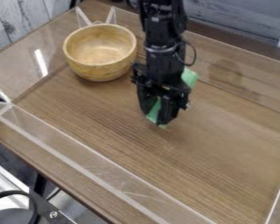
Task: Remove the green block from inside the brown bowl and put it on the table
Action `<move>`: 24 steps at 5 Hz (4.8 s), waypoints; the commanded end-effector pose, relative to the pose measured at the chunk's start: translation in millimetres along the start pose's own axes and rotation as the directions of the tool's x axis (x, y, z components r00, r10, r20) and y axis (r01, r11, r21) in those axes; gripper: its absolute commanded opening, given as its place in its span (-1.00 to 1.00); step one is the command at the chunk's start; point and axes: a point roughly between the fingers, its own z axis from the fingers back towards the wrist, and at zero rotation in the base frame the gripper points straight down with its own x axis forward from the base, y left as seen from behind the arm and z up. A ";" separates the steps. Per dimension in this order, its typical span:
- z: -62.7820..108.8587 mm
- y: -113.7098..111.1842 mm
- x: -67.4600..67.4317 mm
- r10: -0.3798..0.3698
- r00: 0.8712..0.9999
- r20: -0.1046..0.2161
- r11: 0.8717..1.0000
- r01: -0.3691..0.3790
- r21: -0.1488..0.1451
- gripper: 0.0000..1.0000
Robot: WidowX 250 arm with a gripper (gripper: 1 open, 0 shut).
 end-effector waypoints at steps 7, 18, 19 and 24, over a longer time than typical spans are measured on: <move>-15.9 41.4 -15.9 0.108 0.994 -0.030 0.994 -0.108 0.016 -1.00; -15.5 46.4 -25.6 0.149 0.984 -0.101 0.989 -0.149 0.008 -1.00; -15.1 46.0 -25.6 0.151 0.983 -0.106 0.988 -0.151 0.006 -1.00; 66.5 13.1 -15.8 0.124 0.991 0.049 0.992 -0.125 0.011 1.00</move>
